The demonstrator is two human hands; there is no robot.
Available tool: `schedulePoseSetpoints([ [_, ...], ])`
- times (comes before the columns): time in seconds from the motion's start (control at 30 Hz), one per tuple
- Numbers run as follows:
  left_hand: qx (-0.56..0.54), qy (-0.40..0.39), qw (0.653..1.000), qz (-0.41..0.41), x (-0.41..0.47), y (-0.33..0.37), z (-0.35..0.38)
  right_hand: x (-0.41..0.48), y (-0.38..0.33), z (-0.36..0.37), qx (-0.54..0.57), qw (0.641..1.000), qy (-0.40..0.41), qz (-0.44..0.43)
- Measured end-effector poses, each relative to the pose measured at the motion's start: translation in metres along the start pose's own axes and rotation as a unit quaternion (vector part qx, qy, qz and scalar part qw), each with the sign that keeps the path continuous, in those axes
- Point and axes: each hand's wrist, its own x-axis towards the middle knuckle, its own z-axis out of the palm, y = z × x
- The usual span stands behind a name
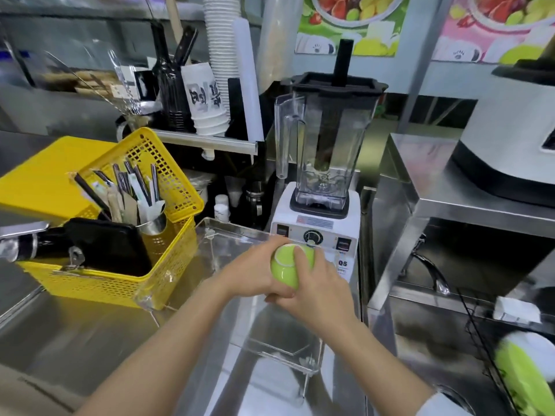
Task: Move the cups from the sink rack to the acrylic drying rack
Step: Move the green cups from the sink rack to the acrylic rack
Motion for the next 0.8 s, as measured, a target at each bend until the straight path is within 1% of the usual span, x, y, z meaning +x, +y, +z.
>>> schedulePoseSetpoints([
  [0.17, 0.032, -0.009, 0.999, 0.013, 0.009, -0.005, 0.008, 0.002, 0.006, 0.014, -0.014, 1.0, 0.003, 0.011],
  [0.3, 0.072, -0.033, 0.997, 0.015, 0.013, -0.009, 0.006, 0.002, 0.012, 0.011, -0.067, 0.998, 0.01, -0.016],
  [0.37, 0.127, -0.051, 0.991, 0.013, 0.015, -0.008, 0.004, 0.001, 0.02, 0.004, -0.065, 0.997, -0.03, -0.038],
  [0.47, 0.23, -0.077, 0.97, 0.014, 0.019, 0.001, -0.002, 0.003, 0.033, -0.014, -0.038, 0.992, -0.105, -0.063],
  [0.53, 0.257, -0.087, 0.962, 0.014, 0.019, 0.013, -0.007, 0.0, 0.043, -0.027, -0.016, 0.989, -0.12, -0.083],
  [0.6, 0.262, -0.059, 0.963, 0.034, 0.018, 0.031, -0.01, -0.006, 0.056, -0.04, 0.008, 0.991, -0.093, -0.093],
  [0.7, 0.237, 0.02, 0.967, 0.087, 0.015, 0.064, 0.002, -0.018, 0.082, -0.059, 0.028, 0.996, -0.041, -0.073],
  [0.73, 0.226, 0.036, 0.968, 0.107, 0.015, 0.075, 0.011, -0.023, 0.092, -0.064, 0.027, 0.997, -0.033, -0.06],
  [0.8, 0.198, 0.043, 0.969, 0.139, 0.016, 0.097, 0.033, -0.035, 0.116, -0.07, 0.027, 0.999, -0.026, -0.034],
])
